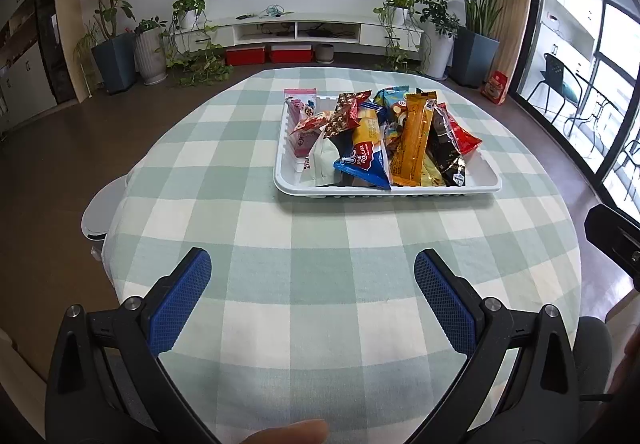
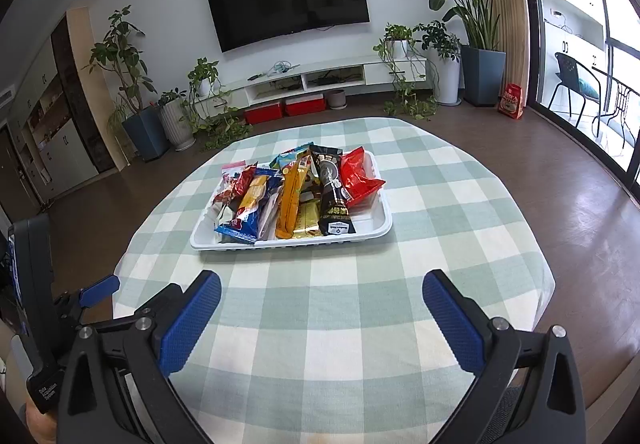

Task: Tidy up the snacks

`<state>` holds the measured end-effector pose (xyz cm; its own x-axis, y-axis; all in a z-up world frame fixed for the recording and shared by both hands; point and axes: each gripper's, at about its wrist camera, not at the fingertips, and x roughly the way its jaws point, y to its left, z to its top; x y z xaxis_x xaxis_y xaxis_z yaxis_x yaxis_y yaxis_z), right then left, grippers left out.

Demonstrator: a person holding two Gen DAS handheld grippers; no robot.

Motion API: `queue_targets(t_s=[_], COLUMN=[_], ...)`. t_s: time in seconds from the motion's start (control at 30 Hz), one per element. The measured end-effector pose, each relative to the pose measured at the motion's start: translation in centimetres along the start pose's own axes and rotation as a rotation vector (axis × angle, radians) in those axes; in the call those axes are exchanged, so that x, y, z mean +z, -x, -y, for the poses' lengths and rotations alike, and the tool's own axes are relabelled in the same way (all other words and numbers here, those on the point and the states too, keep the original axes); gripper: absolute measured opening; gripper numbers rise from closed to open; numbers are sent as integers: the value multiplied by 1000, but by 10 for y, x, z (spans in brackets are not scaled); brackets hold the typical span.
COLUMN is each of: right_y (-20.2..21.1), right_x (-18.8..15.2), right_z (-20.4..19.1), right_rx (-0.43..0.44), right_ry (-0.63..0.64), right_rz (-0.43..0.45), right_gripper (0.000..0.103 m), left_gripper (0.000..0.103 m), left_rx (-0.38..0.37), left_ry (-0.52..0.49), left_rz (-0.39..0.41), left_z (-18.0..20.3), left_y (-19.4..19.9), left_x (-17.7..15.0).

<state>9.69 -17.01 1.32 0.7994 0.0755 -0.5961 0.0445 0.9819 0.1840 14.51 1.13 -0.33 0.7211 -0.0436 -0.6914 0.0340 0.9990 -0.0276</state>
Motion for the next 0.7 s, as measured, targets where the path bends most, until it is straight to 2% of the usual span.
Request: queue_targets(t_s=[0.7], right_y=[-1], right_x=[-1], right_z=[1], right_rx=[-3], right_ry=[0], right_rz=[-8], right_gripper=[103], left_gripper=[103], left_rx=[0], left_ry=[1], left_rz=[-1], left_z=[1], left_y=[0], left_x=[0])
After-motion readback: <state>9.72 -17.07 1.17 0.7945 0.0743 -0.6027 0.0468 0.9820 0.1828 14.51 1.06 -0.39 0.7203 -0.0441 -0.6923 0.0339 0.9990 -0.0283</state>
